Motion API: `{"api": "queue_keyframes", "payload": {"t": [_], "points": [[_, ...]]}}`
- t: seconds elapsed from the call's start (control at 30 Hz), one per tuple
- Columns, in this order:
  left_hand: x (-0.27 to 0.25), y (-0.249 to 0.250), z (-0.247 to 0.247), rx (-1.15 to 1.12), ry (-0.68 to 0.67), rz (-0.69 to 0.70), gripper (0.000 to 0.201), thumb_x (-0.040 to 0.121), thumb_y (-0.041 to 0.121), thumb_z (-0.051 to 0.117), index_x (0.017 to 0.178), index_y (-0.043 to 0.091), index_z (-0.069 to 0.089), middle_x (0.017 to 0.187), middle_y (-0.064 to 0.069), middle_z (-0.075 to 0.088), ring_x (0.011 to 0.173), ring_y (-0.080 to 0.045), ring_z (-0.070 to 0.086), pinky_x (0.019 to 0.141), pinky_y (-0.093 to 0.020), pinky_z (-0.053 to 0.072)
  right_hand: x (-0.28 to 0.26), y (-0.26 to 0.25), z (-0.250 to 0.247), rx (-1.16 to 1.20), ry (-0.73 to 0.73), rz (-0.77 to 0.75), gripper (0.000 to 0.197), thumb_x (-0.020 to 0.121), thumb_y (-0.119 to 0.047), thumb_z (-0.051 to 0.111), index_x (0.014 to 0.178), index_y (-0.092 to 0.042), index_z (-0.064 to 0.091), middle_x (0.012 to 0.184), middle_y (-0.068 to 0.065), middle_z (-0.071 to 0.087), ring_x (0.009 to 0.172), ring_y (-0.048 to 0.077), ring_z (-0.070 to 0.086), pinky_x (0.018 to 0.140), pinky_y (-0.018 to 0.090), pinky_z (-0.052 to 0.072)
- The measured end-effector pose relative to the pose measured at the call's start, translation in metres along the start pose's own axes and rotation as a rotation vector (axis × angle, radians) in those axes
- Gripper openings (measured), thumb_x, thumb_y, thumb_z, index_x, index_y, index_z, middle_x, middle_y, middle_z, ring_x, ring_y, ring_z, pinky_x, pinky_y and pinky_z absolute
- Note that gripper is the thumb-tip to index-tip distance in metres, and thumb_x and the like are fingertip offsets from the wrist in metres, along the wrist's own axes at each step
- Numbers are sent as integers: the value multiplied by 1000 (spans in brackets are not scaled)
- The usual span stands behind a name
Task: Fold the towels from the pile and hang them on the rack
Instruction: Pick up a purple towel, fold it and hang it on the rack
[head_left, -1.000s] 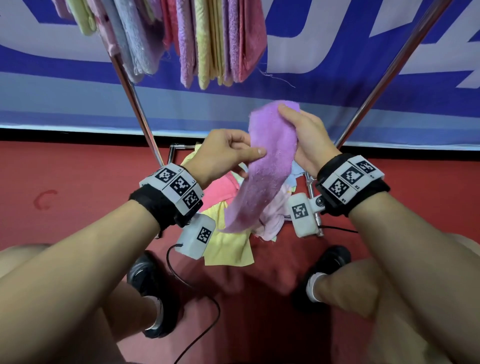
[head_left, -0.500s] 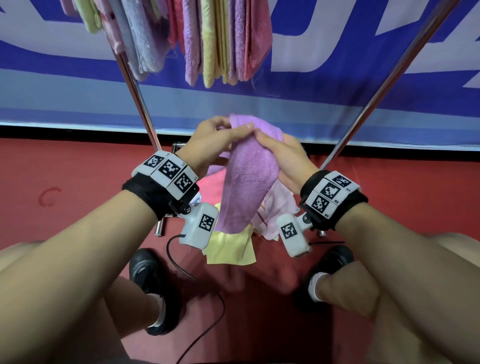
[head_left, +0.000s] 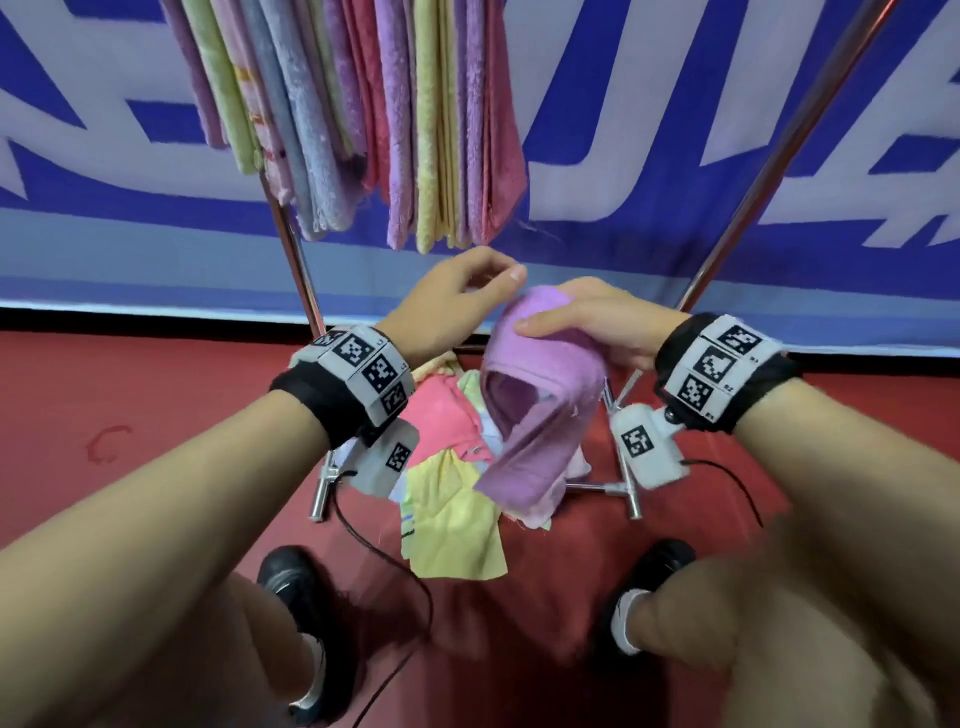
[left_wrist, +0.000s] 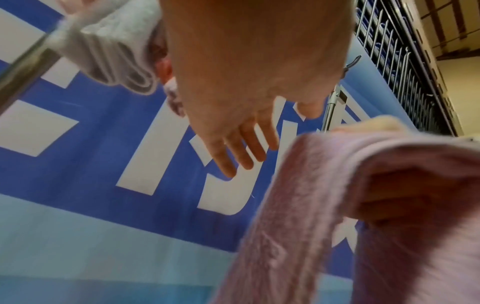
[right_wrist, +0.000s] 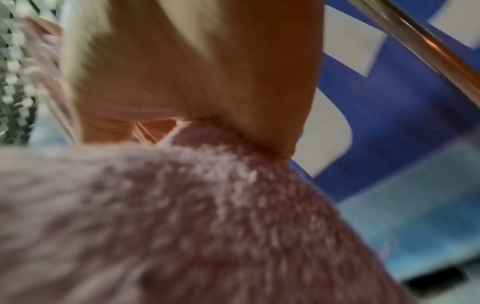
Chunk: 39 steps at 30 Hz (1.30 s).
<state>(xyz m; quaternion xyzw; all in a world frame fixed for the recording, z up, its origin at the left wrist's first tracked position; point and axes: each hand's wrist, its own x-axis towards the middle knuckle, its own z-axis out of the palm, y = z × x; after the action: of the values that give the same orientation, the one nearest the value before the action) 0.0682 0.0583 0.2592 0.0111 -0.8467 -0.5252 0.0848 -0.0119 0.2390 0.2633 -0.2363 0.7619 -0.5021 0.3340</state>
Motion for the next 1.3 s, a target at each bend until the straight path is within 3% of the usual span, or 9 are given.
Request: {"api": "queue_keyframes", "payload": {"t": [0.2,0.33,0.5,0.6,0.7,0.93,1.0,1.13,1.3], "points": [[14,101,-18,-221,-296,-98,54,73,60,72,93,11,79,96,-1,75,87,-11,65,85,-27,49,-49,-121,-50,-202,-197,-87,17,72,-8,76,85,1,71,80,6,72,74,14,67,72,22,51],[12,165,-57,-256,-407,-122,33,92,39,66,103,9,73,92,0,76,81,-10,69,71,-21,52,-73,-185,-82,-300,-166,-146,53,62,-22,82,104,8,69,97,25,69,86,24,63,82,34,45],[19,250,-118,-271,-218,51,35,90,25,67,113,-2,71,106,-13,75,91,-21,70,79,-26,56,-91,-258,-107,-209,-73,-251,40,71,-32,81,94,0,73,85,10,67,71,19,61,63,24,45],[31,298,-152,-316,71,145,36,97,24,64,114,-7,69,116,-26,69,96,-27,67,91,-38,58,-87,-285,-113,8,12,-322,27,83,-32,74,91,-7,76,83,8,74,70,19,67,61,23,50],[49,331,-180,-156,349,213,32,93,31,70,100,0,76,104,-18,75,92,-23,70,97,-47,55,-68,-284,-104,204,154,-325,26,101,-26,58,93,-5,72,77,6,76,64,14,71,63,24,54],[97,342,-197,309,507,128,41,92,38,66,60,14,59,63,-2,56,70,-21,54,62,-29,40,-19,-273,-91,499,385,-379,30,95,-28,71,104,0,76,92,12,79,75,19,72,79,30,57],[112,343,-196,387,542,96,46,95,38,63,58,13,52,63,-6,52,72,-26,51,63,-28,35,-10,-273,-95,564,371,-357,35,94,-30,72,110,0,76,100,16,78,75,20,74,71,29,59],[124,342,-192,724,518,50,41,96,39,59,70,9,52,83,-14,56,83,-35,53,68,-32,35,2,-275,-105,609,372,-298,41,95,-34,72,115,1,74,99,18,77,67,19,73,56,26,56],[122,321,-173,1095,531,195,30,96,21,52,121,10,42,83,-11,58,86,-40,63,63,-40,36,17,-272,-114,503,430,-251,45,90,-37,76,112,3,74,101,22,77,80,28,72,74,32,58]]}}
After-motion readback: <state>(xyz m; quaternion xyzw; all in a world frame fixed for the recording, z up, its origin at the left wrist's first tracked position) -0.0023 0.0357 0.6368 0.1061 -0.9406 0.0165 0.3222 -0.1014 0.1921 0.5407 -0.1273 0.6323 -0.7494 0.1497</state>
